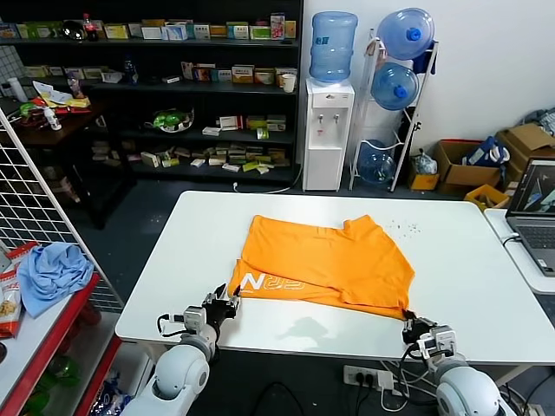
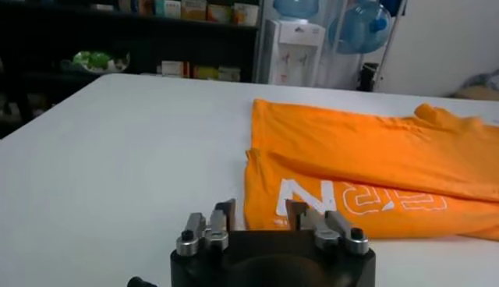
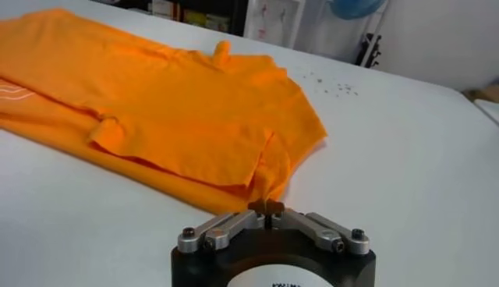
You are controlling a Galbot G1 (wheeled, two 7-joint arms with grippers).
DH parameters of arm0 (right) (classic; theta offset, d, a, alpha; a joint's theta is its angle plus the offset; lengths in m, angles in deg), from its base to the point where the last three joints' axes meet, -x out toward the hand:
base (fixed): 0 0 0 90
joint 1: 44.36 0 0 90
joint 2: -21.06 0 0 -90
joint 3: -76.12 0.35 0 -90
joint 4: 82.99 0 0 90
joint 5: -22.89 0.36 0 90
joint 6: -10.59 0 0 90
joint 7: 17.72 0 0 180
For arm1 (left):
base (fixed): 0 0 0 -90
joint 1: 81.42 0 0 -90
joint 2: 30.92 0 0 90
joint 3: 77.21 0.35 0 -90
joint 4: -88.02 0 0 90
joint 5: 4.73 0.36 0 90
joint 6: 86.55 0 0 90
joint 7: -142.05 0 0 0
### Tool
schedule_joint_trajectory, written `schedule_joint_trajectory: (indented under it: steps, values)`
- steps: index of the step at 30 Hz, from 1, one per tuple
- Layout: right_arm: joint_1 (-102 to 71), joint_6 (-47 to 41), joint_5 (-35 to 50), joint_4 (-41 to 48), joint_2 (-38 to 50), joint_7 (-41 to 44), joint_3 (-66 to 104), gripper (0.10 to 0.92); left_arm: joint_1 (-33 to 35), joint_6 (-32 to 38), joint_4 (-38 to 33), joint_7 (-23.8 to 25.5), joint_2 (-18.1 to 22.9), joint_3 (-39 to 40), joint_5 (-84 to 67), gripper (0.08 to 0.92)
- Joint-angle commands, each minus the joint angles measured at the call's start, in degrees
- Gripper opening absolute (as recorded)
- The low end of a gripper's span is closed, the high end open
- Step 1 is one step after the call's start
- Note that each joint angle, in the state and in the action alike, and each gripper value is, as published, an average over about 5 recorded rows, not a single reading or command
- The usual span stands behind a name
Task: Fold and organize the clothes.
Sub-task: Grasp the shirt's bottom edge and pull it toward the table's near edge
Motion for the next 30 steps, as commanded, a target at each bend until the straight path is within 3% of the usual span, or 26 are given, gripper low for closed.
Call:
schedule_joint_trajectory:
  steps: [1,9,17,30]
  values:
    - [-0.13,0.09,0.19,-0.44,0.38,-0.05,-0.3,0.126,-0.06,-0.37,1.72,0.0,0.1,0.1,0.18,0.522]
    - [-0.24,0.21,0.11,-0.82,0.95,0.26,-0.61,0.126,2.27,-1.26,-1.02,-0.19,-1.76,-0.07,-0.25,0.308]
    - [-2.47,0.13,-0.08,-2.93,2.2,0.23,-0.34,0.126,7.19,-1.58,-8.75,-1.12,-4.39,-0.75,-0.39,0.104]
    - [-8.12,-2.52,0.05,-8.93,4.18,-0.91,2.59,0.126,20.28,-3.41,-20.29,-3.05,-7.0,-3.51,0.52,0.096]
